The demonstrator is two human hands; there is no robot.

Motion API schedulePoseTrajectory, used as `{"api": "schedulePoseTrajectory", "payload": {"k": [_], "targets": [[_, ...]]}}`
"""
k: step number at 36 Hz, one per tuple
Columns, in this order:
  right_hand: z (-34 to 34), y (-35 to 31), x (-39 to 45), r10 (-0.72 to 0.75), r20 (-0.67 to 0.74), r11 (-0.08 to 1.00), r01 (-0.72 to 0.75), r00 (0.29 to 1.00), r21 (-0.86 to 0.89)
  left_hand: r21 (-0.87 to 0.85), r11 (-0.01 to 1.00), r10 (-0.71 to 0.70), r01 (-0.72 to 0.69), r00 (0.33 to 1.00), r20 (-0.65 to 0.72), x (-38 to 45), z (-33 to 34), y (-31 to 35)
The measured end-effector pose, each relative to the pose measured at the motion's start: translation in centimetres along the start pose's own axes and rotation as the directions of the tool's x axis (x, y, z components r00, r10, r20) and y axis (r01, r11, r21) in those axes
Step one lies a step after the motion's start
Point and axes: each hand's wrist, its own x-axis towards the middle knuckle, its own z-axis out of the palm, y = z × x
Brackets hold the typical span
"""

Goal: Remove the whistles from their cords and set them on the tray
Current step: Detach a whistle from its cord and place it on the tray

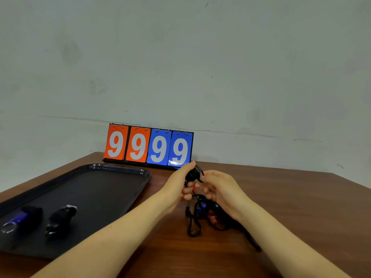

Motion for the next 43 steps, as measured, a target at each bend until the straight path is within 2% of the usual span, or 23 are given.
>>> {"api": "schedulePoseTrajectory", "payload": {"k": [2, 4, 7, 9, 11, 16, 18, 21, 24, 28, 32, 35, 38, 41, 43], "targets": [[0.2, 0.3, 0.0, 0.004, 0.0, 1.0, -0.004, 1.0, -0.024, -0.028, 1.0, -0.007, 0.006, 1.0, -0.019, 0.0, -0.1, 0.0], [0.2, 0.4, 0.0, 0.005, 0.016, 1.0, -0.005, 1.0, 0.024, -0.05, 0.999, -0.018, 0.016, 0.999, -0.029, 0.1, -0.1, 0.0], [0.3, 0.3, 0.1, 0.016, 0.056, 0.965, -0.03, 0.998, 0.26, -0.116, 0.993, -0.038, 0.035, 0.999, -0.026, 0.2, -0.2, -0.1], [0.3, 0.0, 0.2, 0.061, 0.056, 0.887, -0.08, 0.997, 0.455, -0.169, 0.985, -0.037, 0.034, 0.999, -0.011, 0.2, -0.3, -0.1], [0.4, -0.2, 0.2, 0.093, 0.077, 0.82, -0.121, 0.993, 0.559, -0.213, 0.976, -0.035, 0.036, 0.999, 0.01, 0.0, -0.1, 0.0], [0.5, -0.6, 0.1, 0.112, 0.167, 0.794, -0.189, 0.98, 0.578, -0.344, 0.934, -0.096, 0.1, 0.995, 0.03, 0.0, 0.2, -0.1], [0.3, -0.9, 0.0, 0.079, 0.191, 0.856, -0.164, 0.978, 0.489, -0.39, 0.912, -0.114, 0.126, 0.992, 0.052, -0.1, 0.2, -0.2], [-0.1, -1.2, 0.4, -0.039, 0.081, 0.982, 0.023, 0.996, 0.189, -0.43, 0.891, -0.119, 0.147, 0.989, 0.092, -0.5, 0.3, 0.0], [-0.4, -1.2, 0.4, -0.165, -0.01, 0.985, 0.164, 0.986, -0.048, -0.438, 0.884, -0.105, 0.163, 0.982, 0.155, -1.1, 0.4, 0.5], [-0.3, -0.6, -0.1, -0.292, -0.075, 0.942, 0.273, 0.953, -0.194, -0.451, 0.864, -0.119, 0.225, 0.96, 0.252, -1.5, 0.2, 0.8], [0.2, -0.6, -0.6, -0.45, -0.097, 0.839, 0.383, 0.888, -0.386, -0.456, 0.856, -0.129, 0.244, 0.954, 0.269, -1.5, 0.1, 1.3], [0.3, -0.5, -1.1, -0.544, -0.01, 0.694, 0.443, 0.839, -0.567, -0.437, 0.876, -0.103, 0.206, 0.963, 0.248, -1.3, -0.1, 1.4], [0.1, -0.2, -0.9, -0.631, 0.076, 0.49, 0.473, 0.772, -0.732, -0.338, 0.934, -0.063, 0.113, 0.986, 0.153, -1.0, -0.1, 1.1], [-0.4, -0.3, -0.7, -0.694, 0.116, 0.389, 0.506, 0.711, -0.77, -0.215, 0.976, -0.022, 0.029, 0.999, 0.035, -0.9, 0.3, 0.8], [-0.6, -0.4, -0.7, -0.712, 0.145, 0.337, 0.515, 0.687, -0.789, -0.186, 0.982, -0.03, 0.024, 0.999, -0.028, -0.9, 0.2, 0.7]]}}
